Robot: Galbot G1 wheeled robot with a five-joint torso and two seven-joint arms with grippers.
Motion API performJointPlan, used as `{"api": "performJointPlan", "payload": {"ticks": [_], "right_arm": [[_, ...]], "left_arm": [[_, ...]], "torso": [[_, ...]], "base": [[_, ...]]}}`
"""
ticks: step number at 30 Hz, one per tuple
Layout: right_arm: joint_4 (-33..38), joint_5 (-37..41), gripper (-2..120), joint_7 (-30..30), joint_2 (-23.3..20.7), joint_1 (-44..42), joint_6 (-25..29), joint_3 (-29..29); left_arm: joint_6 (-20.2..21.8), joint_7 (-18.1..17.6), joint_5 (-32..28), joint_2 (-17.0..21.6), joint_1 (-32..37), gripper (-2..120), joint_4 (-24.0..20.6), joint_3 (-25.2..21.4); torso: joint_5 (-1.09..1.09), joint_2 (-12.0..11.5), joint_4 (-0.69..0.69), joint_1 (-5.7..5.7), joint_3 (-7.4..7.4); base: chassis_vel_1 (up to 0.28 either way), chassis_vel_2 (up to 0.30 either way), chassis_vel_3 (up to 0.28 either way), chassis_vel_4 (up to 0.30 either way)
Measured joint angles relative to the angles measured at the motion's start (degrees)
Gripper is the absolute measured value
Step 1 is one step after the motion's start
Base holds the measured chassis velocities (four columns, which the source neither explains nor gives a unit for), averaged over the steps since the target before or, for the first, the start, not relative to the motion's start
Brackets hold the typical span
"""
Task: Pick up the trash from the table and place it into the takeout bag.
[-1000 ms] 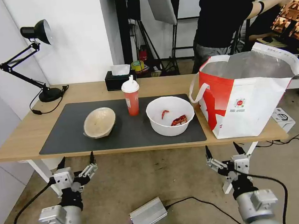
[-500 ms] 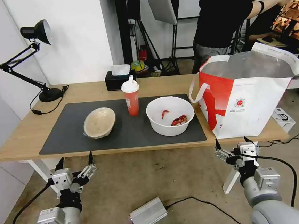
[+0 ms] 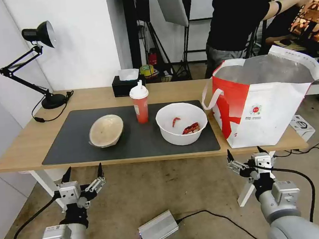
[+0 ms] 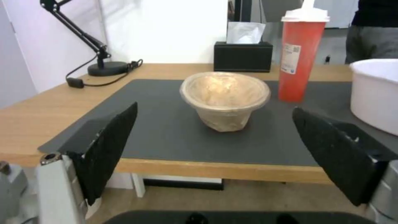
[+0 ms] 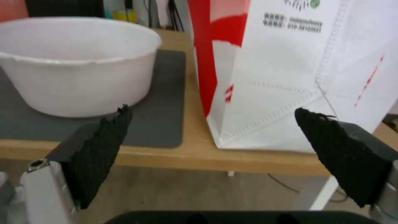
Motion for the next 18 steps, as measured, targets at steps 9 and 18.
{"api": "performJointPlan", "payload": {"ticks": [9, 18], "right_arm": [[0.0, 0.1, 100, 0.7, -1.2, -1.0, 2.3, -1.3], [-0.2, -0.6, 100, 3.1, -1.9, -1.9, 4.0, -2.6]], "left_arm": [[-1.6, 0.3, 0.4, 0.6, 0.3, 100, 0.8, -0.1], [-3.2, 0.4, 1.0, 0.6, 0.8, 100, 1.5, -0.2]], "torso": [[0.00, 0.0, 0.00, 0.00, 0.00], [0.00, 0.0, 0.00, 0.00, 0.00]], "base": [[0.000, 0.000, 0.000, 0.000], [0.000, 0.000, 0.000, 0.000]]}}
